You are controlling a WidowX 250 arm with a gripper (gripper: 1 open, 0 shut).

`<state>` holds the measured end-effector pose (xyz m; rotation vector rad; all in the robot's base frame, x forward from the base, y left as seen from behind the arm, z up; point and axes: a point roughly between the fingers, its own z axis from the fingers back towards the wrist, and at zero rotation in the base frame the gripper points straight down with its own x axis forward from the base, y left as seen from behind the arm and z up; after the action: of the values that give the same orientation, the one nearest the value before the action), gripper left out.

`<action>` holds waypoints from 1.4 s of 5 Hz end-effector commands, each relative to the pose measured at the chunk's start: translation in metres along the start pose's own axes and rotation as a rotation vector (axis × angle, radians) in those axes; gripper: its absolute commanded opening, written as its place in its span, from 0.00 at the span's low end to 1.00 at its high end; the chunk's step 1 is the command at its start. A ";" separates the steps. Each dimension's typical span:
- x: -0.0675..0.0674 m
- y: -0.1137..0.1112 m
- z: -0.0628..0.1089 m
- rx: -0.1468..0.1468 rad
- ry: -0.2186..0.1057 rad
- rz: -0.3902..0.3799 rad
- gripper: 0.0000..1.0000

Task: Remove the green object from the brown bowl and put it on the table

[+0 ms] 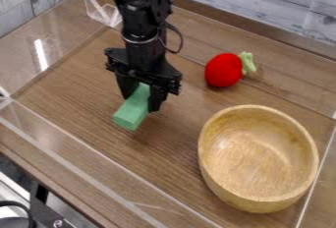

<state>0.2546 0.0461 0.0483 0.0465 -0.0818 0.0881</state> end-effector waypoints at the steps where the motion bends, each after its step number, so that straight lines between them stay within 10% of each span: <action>1: 0.016 -0.004 0.005 -0.006 -0.037 0.013 0.00; 7: 0.020 0.004 0.000 -0.064 0.008 -0.019 0.00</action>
<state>0.2644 0.0473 0.0399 -0.0253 -0.0325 0.0639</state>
